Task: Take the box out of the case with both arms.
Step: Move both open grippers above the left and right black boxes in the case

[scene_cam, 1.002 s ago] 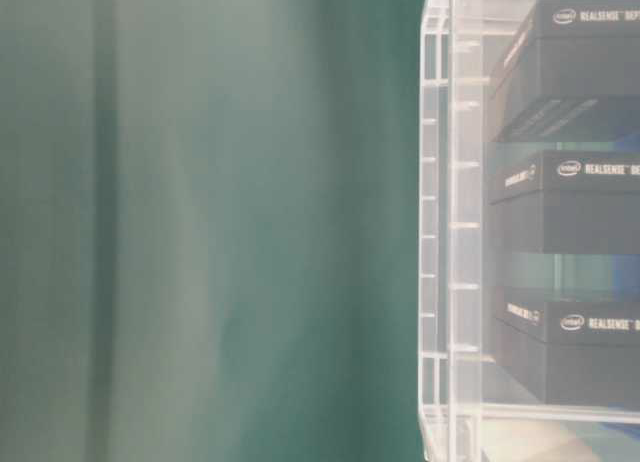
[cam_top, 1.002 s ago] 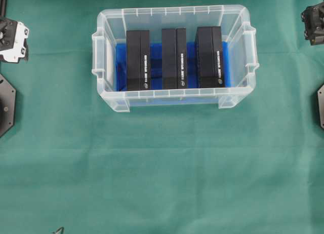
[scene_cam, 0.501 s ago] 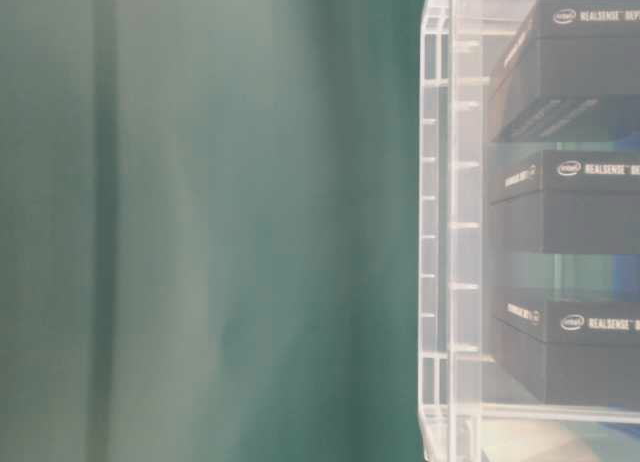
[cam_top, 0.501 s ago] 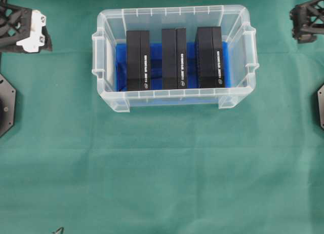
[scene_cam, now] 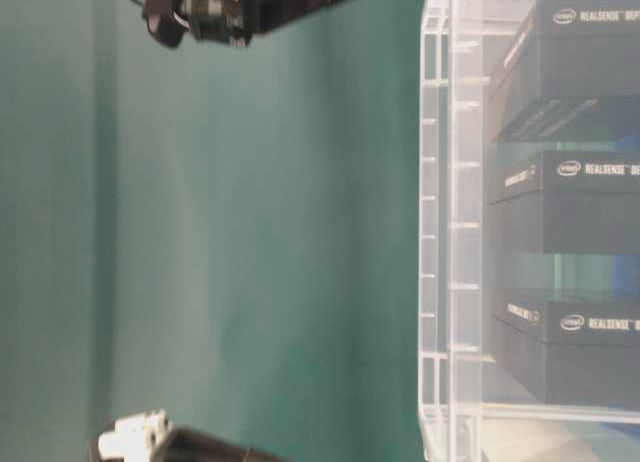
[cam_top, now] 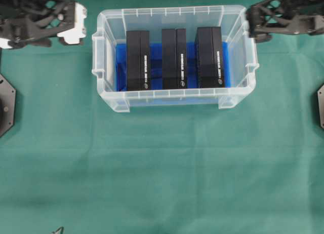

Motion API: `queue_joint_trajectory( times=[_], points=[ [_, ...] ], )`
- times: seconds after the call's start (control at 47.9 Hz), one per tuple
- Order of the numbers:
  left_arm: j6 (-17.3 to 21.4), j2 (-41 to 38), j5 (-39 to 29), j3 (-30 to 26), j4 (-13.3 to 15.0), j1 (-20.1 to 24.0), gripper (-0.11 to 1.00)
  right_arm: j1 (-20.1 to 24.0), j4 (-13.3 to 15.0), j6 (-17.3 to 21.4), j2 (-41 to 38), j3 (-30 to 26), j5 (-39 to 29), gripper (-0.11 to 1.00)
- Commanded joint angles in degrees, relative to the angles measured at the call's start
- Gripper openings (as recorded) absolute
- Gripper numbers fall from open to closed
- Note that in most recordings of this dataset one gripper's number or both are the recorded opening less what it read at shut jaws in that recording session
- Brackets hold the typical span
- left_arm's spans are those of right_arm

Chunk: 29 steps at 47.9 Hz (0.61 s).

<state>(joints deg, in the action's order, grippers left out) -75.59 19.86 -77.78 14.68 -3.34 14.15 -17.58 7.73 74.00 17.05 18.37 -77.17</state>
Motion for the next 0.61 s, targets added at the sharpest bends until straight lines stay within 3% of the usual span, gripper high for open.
queue_joint_trajectory(
  times=[0.0,0.585],
  points=[
    [-0.09,-1.85,-0.44,-3.34,-0.44,0.00,0.84,0.62,-0.09,0.09,-1.49,-3.52,0.79,0.94],
    [1.41,-13.71,-1.85,-13.10,-0.79,-0.62,0.83,2.46,-0.09,-0.26,-12.39,-13.89,0.97,0.93]
  ],
)
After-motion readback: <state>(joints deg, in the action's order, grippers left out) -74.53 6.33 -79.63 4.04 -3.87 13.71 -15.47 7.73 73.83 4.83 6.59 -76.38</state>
